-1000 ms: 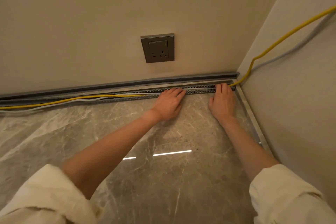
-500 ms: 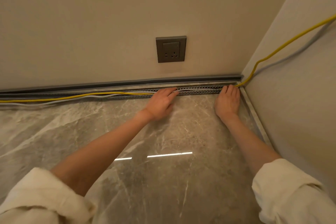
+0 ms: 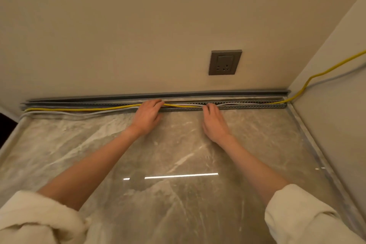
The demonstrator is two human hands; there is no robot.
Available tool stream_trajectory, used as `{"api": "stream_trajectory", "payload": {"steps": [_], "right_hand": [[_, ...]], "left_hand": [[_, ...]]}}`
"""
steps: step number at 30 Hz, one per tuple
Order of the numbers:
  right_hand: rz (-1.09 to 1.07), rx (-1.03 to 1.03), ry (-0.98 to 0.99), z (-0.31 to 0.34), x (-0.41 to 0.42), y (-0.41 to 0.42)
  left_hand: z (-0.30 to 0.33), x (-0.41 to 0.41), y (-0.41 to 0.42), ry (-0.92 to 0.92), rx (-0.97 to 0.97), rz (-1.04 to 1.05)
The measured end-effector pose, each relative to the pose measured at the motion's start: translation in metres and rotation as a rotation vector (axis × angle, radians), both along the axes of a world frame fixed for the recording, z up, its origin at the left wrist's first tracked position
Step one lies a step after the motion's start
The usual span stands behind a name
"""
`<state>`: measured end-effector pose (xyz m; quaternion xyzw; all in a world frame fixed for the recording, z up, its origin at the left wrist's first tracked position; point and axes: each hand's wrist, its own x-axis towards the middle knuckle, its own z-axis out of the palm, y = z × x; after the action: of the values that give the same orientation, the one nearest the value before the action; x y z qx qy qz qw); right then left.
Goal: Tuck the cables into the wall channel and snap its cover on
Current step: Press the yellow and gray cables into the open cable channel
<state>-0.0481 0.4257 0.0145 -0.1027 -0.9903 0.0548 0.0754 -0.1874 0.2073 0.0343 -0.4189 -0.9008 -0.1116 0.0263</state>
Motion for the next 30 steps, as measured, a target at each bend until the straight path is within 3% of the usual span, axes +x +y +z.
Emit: {"api": "stream_trajectory", "payload": {"steps": [5,18,25,30], "right_hand": [[0.106,-0.013,0.021,0.002,-0.044,-0.066],[-0.012,0.008,0.042,0.002,-0.099,-0.128],[-0.105,0.008,0.093,0.005,-0.114,-0.132],[-0.131,0.037,0.0,0.016,-0.124,-0.132]], "left_hand": [[0.003,-0.035,-0.061,0.026,-0.018,0.087],[-0.002,-0.084,-0.123,0.031,0.039,0.057],[-0.012,-0.093,-0.12,-0.032,0.261,0.105],[-0.019,-0.097,-0.117,-0.173,0.427,0.176]]}}
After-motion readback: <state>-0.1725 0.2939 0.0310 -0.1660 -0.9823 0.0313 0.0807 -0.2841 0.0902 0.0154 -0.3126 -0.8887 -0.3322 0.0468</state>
